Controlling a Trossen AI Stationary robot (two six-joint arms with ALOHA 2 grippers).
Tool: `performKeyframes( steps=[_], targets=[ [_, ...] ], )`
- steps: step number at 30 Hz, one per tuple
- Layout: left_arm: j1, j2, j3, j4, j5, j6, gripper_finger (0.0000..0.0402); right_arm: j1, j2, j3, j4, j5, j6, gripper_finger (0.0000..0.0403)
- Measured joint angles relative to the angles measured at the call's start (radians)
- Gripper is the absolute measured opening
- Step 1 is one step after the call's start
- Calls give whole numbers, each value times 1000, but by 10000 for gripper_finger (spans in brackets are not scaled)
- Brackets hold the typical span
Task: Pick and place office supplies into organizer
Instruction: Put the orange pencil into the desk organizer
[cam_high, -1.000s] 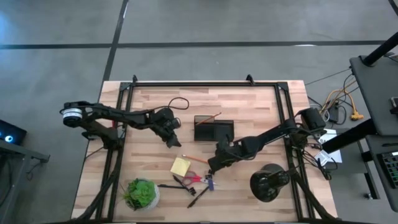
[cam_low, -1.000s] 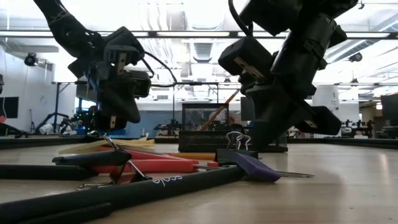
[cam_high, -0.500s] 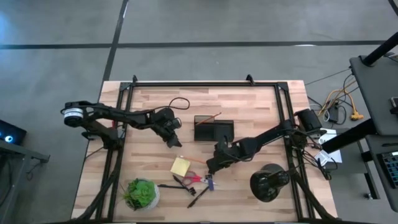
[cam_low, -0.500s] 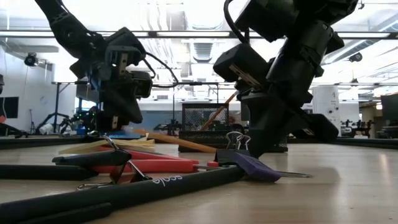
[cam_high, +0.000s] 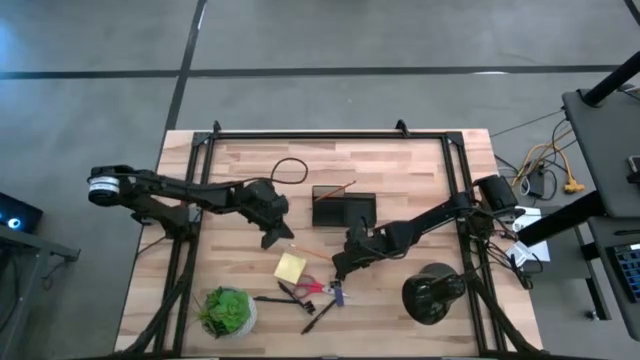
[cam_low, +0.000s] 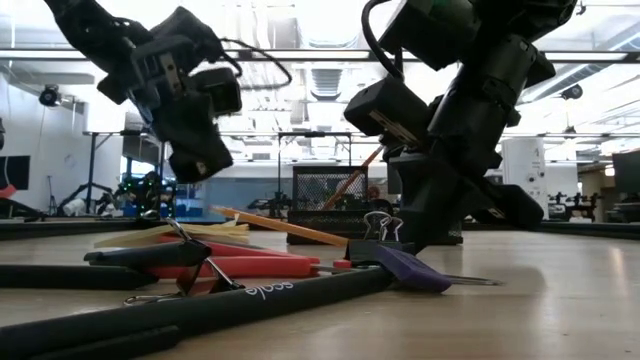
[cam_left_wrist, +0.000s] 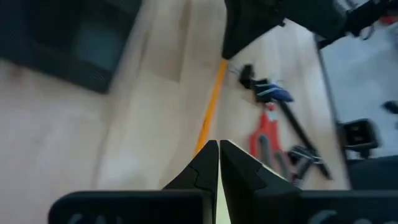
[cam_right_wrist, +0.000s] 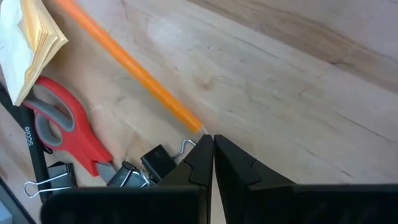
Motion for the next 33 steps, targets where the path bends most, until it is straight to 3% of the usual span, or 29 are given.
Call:
performKeyframes(
  steps=[13, 23, 33],
  targets=[
    [-70, 28, -2, -98, -168, 299, 10, 0, 0, -1, 5, 3, 0, 9],
    [-84, 25, 5, -109, -179, 337, 112, 0, 1, -1, 10, 3, 0, 9],
    [-140, 44, 5, -106, -198, 356, 125, -1, 1, -1, 13, 3, 0, 9]
  ],
)
